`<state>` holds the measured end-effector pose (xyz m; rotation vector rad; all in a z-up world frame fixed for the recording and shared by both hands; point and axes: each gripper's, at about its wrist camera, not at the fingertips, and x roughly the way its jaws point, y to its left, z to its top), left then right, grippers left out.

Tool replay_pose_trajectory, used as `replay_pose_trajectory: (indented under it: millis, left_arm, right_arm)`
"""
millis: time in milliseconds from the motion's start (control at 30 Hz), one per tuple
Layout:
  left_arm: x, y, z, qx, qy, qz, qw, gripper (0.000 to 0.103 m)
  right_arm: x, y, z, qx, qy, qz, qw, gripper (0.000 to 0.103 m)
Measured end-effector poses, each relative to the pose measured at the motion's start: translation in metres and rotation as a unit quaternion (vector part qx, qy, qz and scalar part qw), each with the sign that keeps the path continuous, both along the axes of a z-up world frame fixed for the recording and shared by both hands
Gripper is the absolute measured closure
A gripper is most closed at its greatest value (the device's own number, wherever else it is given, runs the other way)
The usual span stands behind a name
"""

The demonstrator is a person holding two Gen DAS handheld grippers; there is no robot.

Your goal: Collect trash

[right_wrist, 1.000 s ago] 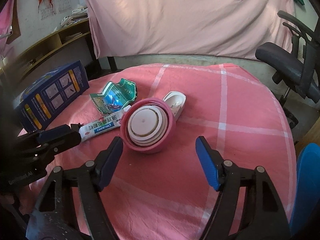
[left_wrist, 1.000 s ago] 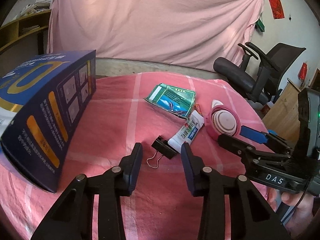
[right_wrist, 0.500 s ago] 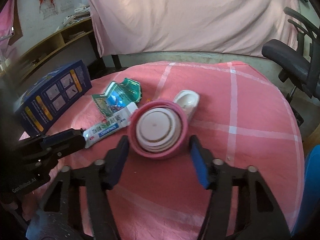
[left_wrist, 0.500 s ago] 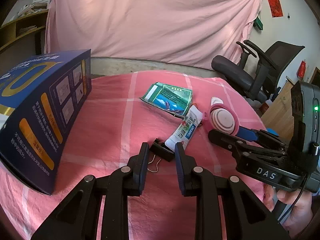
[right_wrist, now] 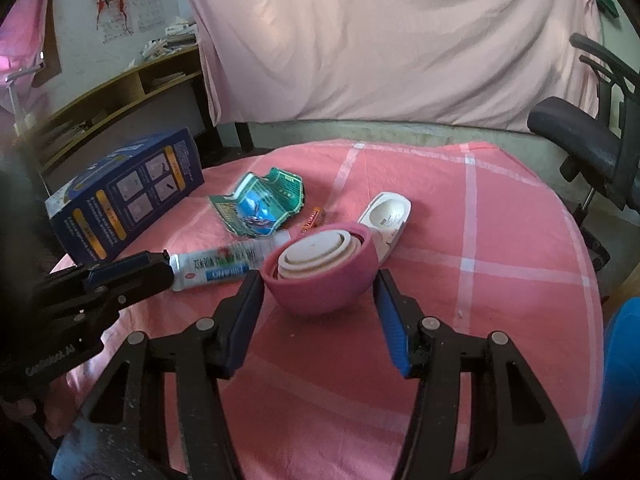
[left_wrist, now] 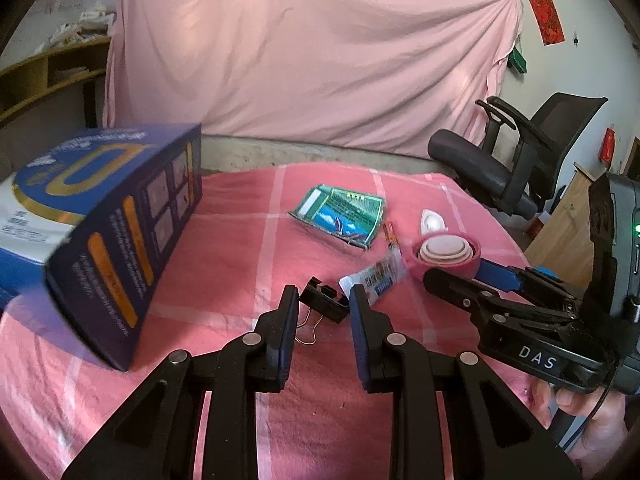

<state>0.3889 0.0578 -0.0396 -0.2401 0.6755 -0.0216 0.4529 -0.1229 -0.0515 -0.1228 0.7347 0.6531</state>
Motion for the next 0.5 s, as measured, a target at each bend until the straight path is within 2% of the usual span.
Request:
replay_pose_trajectory:
  millis: [100,133,200,500]
  left_arm:
    - [-0.005,-0.005,0.002,0.012,-0.006,0.001,0.9999,0.081]
    - [-0.005,-0.007,0.002,0.017,-0.008,0.0,0.9998,0.081]
    - [-0.008,-0.012,0.003,0.027,-0.011,0.0,0.9996,0.081]
    - [-0.008,-0.02,-0.002,0.041,-0.001,0.003,0.9991,0.081]
  right_arm:
    - [-0.008,-0.003,0.004,0.008,-0.01,0.004,1.0,0.025]
    - [-0.01,-0.003,0.005,0.011,-0.011,0.007,1.0,0.044]
    - [-0.014,-0.006,0.007,0.01,-0.021,0.003,1.0,0.07]
    - [-0.008,-0.009,0.003,0.016,0.007,-0.005,1.0,0.068]
